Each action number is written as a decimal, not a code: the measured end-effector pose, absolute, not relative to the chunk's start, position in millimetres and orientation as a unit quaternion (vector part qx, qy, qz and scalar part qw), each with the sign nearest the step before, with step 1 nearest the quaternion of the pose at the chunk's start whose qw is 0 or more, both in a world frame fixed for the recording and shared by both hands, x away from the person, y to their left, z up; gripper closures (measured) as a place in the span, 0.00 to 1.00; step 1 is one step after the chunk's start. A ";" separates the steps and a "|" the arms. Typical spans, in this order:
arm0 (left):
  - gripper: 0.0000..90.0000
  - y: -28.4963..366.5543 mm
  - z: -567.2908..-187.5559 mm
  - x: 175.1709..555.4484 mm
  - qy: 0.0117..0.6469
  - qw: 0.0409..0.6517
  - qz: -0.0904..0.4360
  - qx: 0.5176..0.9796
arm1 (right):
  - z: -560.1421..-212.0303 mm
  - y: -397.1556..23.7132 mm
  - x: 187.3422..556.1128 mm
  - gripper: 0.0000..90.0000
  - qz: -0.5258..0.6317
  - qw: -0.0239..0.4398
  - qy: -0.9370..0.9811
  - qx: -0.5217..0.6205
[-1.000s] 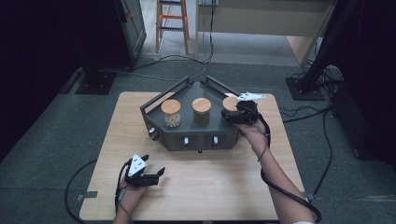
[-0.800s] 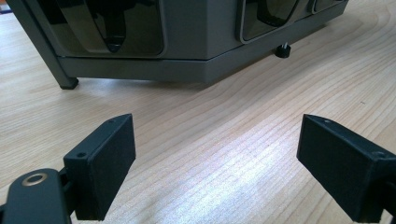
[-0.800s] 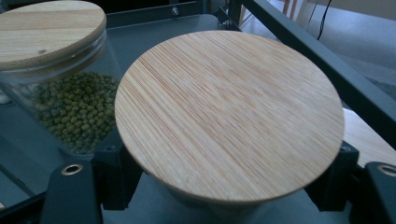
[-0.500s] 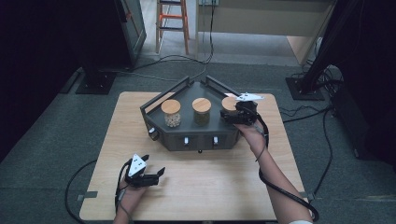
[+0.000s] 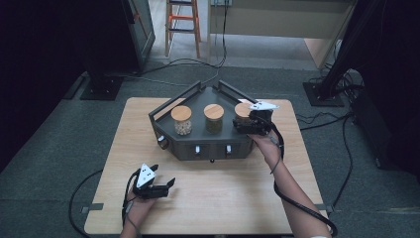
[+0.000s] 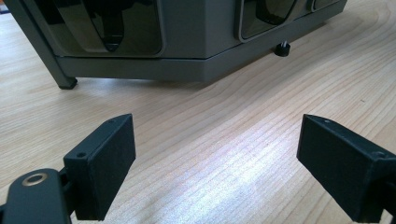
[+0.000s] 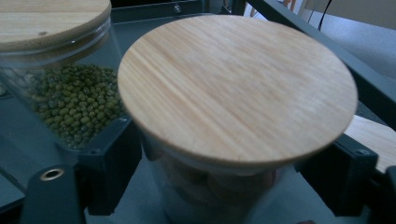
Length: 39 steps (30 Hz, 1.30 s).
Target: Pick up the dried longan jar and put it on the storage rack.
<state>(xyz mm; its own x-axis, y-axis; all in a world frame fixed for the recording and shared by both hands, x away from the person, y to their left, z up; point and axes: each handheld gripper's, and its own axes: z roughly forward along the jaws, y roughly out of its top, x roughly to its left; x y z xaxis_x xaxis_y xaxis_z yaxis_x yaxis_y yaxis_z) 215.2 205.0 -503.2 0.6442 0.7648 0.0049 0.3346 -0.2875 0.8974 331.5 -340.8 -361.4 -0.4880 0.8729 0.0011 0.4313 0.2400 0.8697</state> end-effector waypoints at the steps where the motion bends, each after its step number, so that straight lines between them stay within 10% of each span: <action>1: 0.13 205.0 -503.2 215.3 0.357 0.478 0.225 0.770 | -362.5 -341.2 330.9 0.17 0.436 0.254 0.744 0.438; 39: 0.13 205.0 -503.2 215.5 0.360 0.479 0.224 0.769 | -373.5 -350.9 284.7 0.04 0.460 0.294 0.734 0.405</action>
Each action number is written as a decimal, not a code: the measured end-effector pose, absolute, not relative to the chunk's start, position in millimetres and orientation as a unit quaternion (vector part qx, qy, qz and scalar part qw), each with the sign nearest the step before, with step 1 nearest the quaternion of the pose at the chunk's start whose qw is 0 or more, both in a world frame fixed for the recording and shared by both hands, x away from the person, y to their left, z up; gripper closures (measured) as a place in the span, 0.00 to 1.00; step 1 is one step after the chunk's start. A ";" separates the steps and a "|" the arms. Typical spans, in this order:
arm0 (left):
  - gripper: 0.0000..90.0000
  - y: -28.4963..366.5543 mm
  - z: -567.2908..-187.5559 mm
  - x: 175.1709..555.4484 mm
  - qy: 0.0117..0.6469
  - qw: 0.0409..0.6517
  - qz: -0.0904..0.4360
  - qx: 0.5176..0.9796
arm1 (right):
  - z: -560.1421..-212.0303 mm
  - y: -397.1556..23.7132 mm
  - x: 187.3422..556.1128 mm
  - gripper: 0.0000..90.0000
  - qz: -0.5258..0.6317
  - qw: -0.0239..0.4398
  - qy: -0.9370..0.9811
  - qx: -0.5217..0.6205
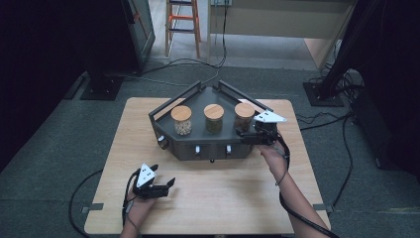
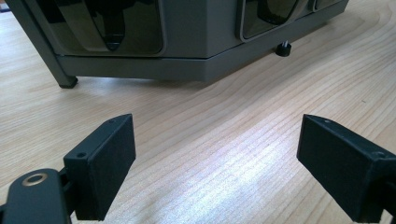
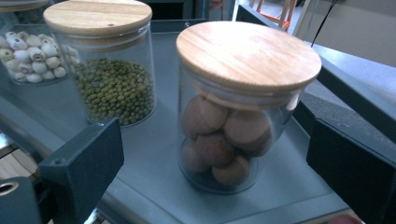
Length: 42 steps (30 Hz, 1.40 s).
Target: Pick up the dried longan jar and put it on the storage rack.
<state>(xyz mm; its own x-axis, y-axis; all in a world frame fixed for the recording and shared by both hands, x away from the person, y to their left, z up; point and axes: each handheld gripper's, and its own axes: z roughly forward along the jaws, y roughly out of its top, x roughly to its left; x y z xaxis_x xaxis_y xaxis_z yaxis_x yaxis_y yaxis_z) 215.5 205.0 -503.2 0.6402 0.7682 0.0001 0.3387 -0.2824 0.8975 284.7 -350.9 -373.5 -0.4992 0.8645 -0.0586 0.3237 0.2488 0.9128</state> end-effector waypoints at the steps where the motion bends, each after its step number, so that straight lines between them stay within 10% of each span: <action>1: 0.13 204.9 -503.2 215.5 0.360 0.479 0.224 0.769 | -374.6 -351.5 283.7 0.04 0.462 0.293 0.732 0.405; 42: 0.13 204.5 -503.3 214.9 0.359 0.478 0.225 0.769 | -404.4 -369.2 226.9 0.05 0.496 0.284 0.710 0.411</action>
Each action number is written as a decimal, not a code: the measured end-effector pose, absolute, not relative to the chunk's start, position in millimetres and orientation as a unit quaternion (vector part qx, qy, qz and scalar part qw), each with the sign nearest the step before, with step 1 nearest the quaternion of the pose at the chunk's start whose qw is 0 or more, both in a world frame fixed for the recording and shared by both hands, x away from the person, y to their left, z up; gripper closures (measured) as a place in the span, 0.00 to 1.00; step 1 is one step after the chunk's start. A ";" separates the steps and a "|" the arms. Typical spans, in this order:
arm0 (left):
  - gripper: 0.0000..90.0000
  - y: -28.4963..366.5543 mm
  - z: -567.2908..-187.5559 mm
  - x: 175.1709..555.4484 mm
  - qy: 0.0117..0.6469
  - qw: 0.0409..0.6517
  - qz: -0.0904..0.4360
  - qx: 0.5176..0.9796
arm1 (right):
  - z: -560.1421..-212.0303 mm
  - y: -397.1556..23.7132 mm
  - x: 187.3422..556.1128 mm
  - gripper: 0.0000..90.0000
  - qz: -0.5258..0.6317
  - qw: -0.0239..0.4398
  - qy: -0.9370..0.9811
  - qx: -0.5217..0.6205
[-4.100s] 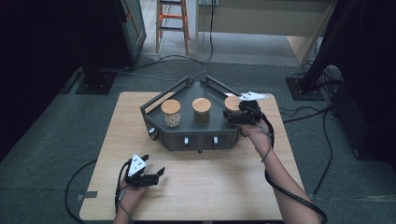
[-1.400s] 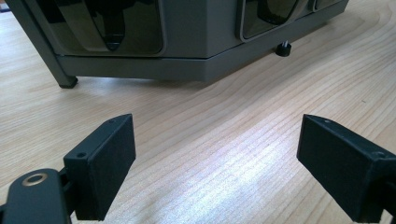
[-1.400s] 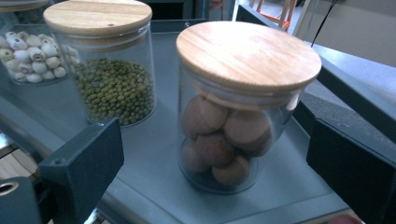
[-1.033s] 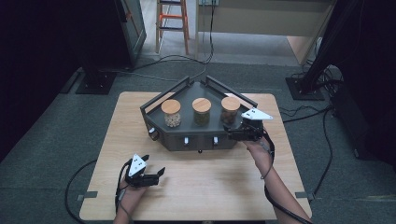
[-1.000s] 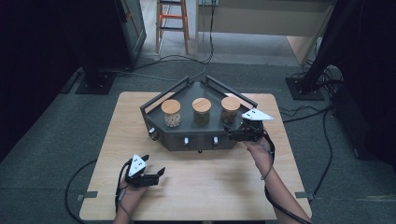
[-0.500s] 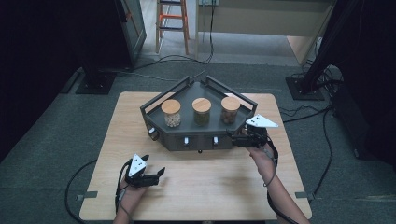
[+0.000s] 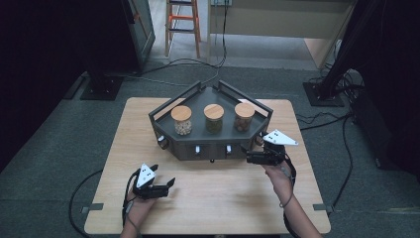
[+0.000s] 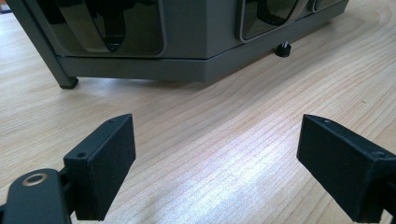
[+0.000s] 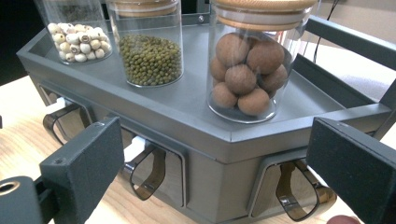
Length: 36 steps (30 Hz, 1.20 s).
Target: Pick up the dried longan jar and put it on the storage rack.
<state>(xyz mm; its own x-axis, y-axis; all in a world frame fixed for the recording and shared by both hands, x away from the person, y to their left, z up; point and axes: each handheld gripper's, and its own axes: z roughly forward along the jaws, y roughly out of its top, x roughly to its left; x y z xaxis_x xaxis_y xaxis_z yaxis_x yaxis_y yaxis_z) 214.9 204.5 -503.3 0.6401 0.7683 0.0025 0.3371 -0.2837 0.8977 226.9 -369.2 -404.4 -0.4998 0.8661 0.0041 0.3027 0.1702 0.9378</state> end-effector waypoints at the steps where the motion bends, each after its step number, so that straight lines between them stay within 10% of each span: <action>1: 0.13 204.6 -503.3 214.8 0.359 0.478 0.226 0.769 | -405.1 -369.3 226.3 0.05 0.495 0.285 0.711 0.410; 36: 0.13 203.6 -503.3 214.4 0.359 0.477 0.228 0.769 | -435.1 -387.3 210.9 0.05 0.508 0.272 0.714 0.398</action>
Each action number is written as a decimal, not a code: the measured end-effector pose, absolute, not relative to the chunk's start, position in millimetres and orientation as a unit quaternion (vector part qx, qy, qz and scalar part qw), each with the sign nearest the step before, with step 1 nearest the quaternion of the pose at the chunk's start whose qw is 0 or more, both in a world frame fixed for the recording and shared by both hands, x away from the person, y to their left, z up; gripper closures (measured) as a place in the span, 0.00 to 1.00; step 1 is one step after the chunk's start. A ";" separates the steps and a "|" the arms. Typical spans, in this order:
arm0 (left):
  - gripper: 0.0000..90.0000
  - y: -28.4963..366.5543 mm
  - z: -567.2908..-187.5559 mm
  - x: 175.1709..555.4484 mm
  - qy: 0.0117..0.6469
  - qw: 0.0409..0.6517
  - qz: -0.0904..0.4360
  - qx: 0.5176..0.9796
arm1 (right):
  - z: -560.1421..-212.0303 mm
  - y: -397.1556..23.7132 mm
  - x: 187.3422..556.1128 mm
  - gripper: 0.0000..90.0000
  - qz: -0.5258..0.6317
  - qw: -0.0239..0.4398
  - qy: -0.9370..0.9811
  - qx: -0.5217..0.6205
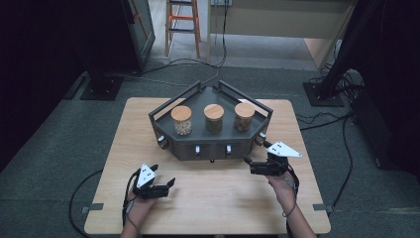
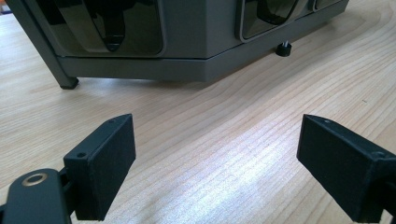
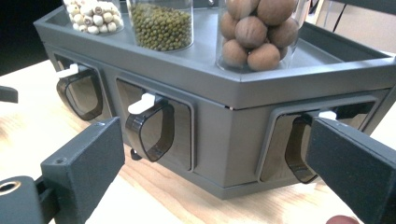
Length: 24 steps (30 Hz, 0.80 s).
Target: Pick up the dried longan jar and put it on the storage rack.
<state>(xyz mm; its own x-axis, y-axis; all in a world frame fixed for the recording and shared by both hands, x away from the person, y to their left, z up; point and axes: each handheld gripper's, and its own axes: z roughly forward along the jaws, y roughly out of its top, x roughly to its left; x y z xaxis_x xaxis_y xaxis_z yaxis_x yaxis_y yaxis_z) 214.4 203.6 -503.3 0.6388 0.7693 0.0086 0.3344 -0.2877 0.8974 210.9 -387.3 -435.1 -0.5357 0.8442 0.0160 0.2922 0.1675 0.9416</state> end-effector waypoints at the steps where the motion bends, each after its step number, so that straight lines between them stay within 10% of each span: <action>1: 0.13 203.7 -503.3 214.4 0.359 0.477 0.228 0.769 | -436.3 -387.1 210.8 0.05 0.508 0.271 0.714 0.398; 24: 0.13 202.2 -503.3 213.8 0.359 0.475 0.230 0.769 | -457.6 -382.7 209.8 0.05 0.508 0.261 0.727 0.380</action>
<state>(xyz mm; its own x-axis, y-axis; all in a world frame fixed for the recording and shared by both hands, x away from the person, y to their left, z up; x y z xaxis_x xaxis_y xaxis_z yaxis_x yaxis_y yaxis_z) 213.8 202.2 -503.3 0.6360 0.7716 0.0127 0.3339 -0.2900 0.8969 209.8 -382.7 -457.6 -0.5751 0.8181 0.0063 0.2870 0.1945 0.9380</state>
